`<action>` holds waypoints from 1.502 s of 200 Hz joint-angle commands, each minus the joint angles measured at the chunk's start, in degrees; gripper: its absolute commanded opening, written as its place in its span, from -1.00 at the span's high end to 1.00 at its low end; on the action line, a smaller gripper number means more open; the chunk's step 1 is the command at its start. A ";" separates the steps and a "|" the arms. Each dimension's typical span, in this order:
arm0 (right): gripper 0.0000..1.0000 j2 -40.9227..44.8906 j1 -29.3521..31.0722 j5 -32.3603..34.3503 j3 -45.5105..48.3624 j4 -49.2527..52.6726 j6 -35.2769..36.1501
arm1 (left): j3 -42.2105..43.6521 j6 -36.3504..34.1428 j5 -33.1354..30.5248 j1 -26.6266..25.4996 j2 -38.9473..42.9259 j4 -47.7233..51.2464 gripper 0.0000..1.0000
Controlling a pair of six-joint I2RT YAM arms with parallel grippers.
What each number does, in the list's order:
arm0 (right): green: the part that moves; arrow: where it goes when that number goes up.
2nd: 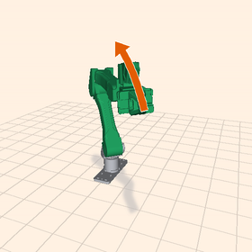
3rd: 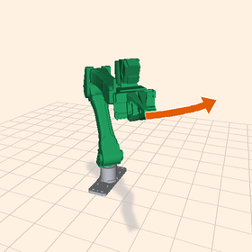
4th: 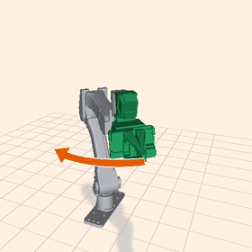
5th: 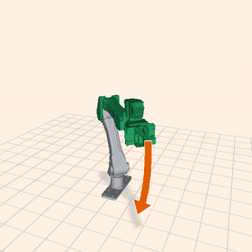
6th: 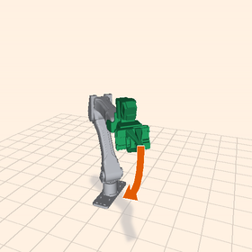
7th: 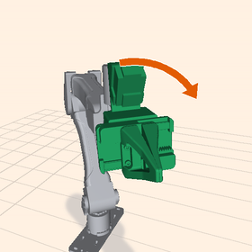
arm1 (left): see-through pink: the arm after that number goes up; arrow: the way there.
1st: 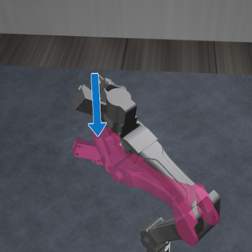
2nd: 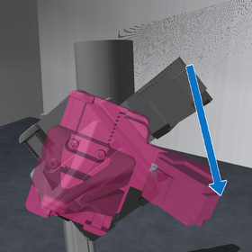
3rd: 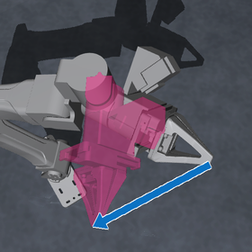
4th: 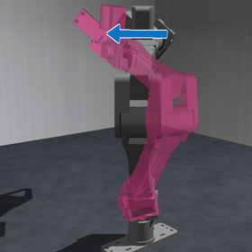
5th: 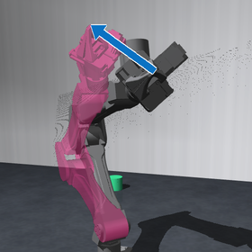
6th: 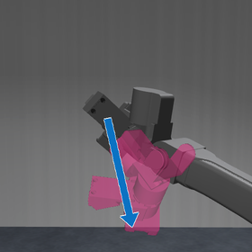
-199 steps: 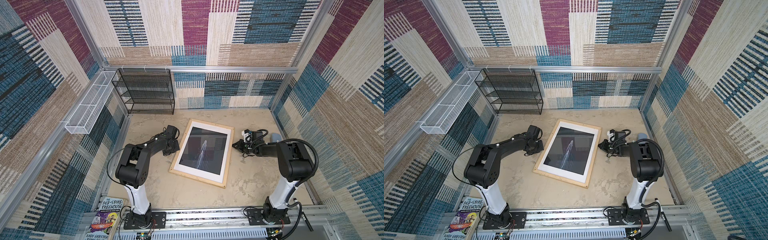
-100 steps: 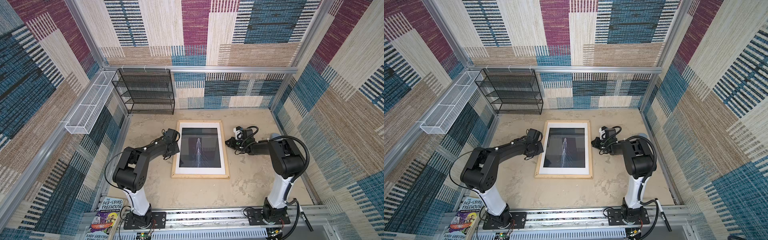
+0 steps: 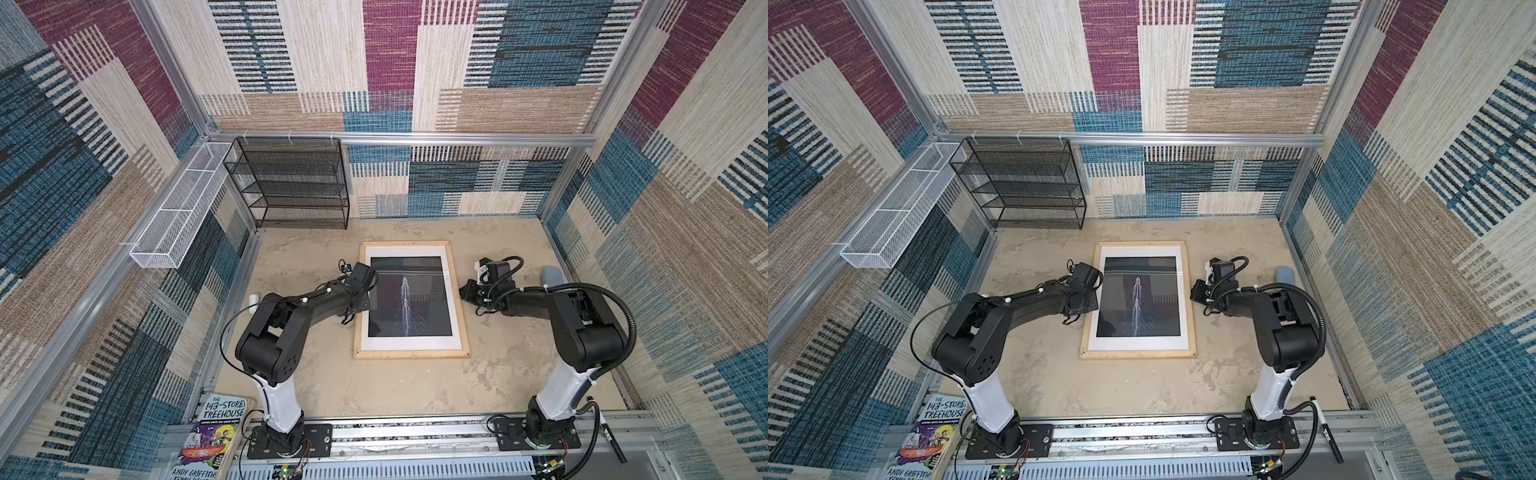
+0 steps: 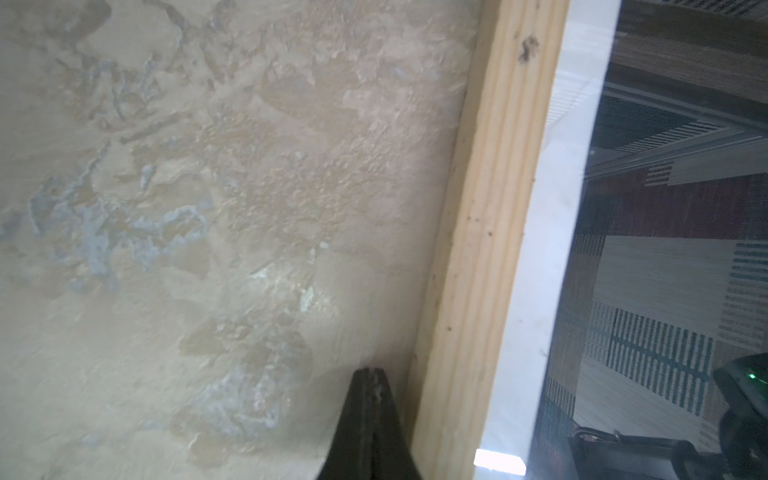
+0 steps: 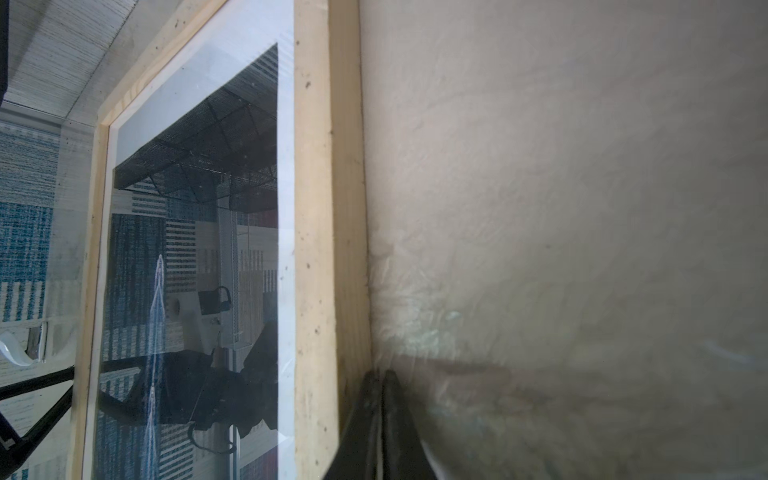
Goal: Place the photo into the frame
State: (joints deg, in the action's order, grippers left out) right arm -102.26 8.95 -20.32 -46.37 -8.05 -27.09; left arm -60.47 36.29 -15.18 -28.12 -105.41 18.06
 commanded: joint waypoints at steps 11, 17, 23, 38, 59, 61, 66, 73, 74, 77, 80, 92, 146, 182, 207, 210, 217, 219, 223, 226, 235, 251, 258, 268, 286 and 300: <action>0.81 0.92 0.13 -10.18 0.19 3.73 1.07 | 1.58 3.90 19.06 -2.27 -0.72 1.01 1.00; 0.81 1.08 -0.07 -10.06 0.22 3.75 1.23 | 1.71 3.94 18.98 -2.33 -0.60 1.09 1.00; 0.81 1.22 -0.16 -9.85 0.30 3.88 1.30 | 1.88 4.09 18.81 -2.42 -0.51 1.04 1.00; 0.81 1.42 -0.50 -9.67 0.23 4.42 1.67 | 2.19 4.26 18.61 -2.47 -0.33 1.00 1.00; 0.81 1.38 -1.08 -9.37 0.10 5.01 2.29 | 2.15 4.39 18.54 -2.47 -0.40 1.18 1.00; 0.81 1.36 -1.14 -9.39 0.12 5.05 2.35 | 2.12 4.40 18.53 -2.47 -0.41 1.20 1.00; 0.81 1.29 -1.26 -9.29 0.03 5.14 2.46 | 2.11 4.40 18.52 -2.48 -0.50 1.24 1.00; 0.81 1.19 -1.45 -9.30 -0.07 5.26 2.64 | 2.11 4.54 18.65 -2.47 -0.59 1.27 1.00; 0.81 1.19 -1.51 -9.30 -0.05 5.25 2.61 | 2.11 4.56 18.67 -2.47 -0.59 1.18 1.00; 0.81 1.15 -1.62 -9.30 -0.09 5.24 2.65 | 2.11 4.60 18.76 -2.51 -0.59 1.19 1.00; 0.81 1.10 -1.69 -9.30 -0.12 5.24 2.71 | 2.17 4.69 18.90 -2.55 -0.61 1.13 1.00; 0.81 0.81 -2.02 -9.43 -0.09 5.07 2.82 | 2.49 5.07 19.36 -2.60 -0.51 0.64 1.00; 0.81 -0.63 -2.27 -10.13 -0.34 4.46 2.83 | 2.54 5.58 19.56 -2.60 -0.50 0.97 1.00; 0.81 -1.05 -2.38 -10.42 -0.30 3.97 2.83 | 3.07 5.72 19.15 -2.71 0.19 1.31 1.00; 0.81 -1.29 -2.45 -10.71 -0.39 3.75 2.83 | 3.16 5.67 18.87 -2.68 0.46 1.56 1.00; 0.81 -1.35 -2.45 -10.79 -0.39 3.70 2.83 | 3.16 5.67 18.87 -2.70 0.46 1.63 1.00; 0.81 -1.39 -2.45 -10.79 -0.39 3.71 2.83 | 3.16 5.70 18.87 -2.72 0.46 1.53 1.00; 0.81 -1.42 -2.45 -10.80 -0.39 3.67 2.88 | 3.12 5.71 18.87 -2.71 0.46 1.55 1.00; 0.81 -1.44 -2.45 -10.80 -0.39 3.69 2.84 | 3.08 5.67 18.79 -2.65 0.46 1.69 1.00; 0.81 -1.34 -2.45 -10.80 -0.39 3.70 2.83 | 3.03 5.71 18.72 -2.71 0.46 1.71 1.00; 0.81 -1.32 -2.45 -10.70 -0.31 3.66 2.89 | 2.90 5.56 18.46 -2.68 0.54 2.07 1.00; 0.81 -1.13 -2.53 -10.70 -0.21 3.67 2.92 | 2.51 5.25 17.44 -2.64 0.64 2.99 1.00; 0.81 -1.07 -2.59 -10.70 -0.06 3.66 2.92 | 2.30 5.11 16.72 -2.64 0.73 3.63 1.00; 0.81 -0.93 -2.71 -10.62 0.13 3.66 2.92 | 1.87 4.94 15.38 -2.56 1.03 4.70 1.00; 0.81 -0.64 -3.04 -10.36 0.45 3.68 3.01 | 1.33 4.37 13.34 -2.04 1.67 6.13 1.00; 0.81 -0.49 -3.49 -10.30 0.57 3.66 3.01 | 1.05 3.96 12.64 -1.60 2.17 6.70 1.00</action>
State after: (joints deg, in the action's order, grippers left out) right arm -102.85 5.45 -22.85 -46.37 -8.27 -24.51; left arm -59.35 40.45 -12.03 -29.76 -103.07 18.55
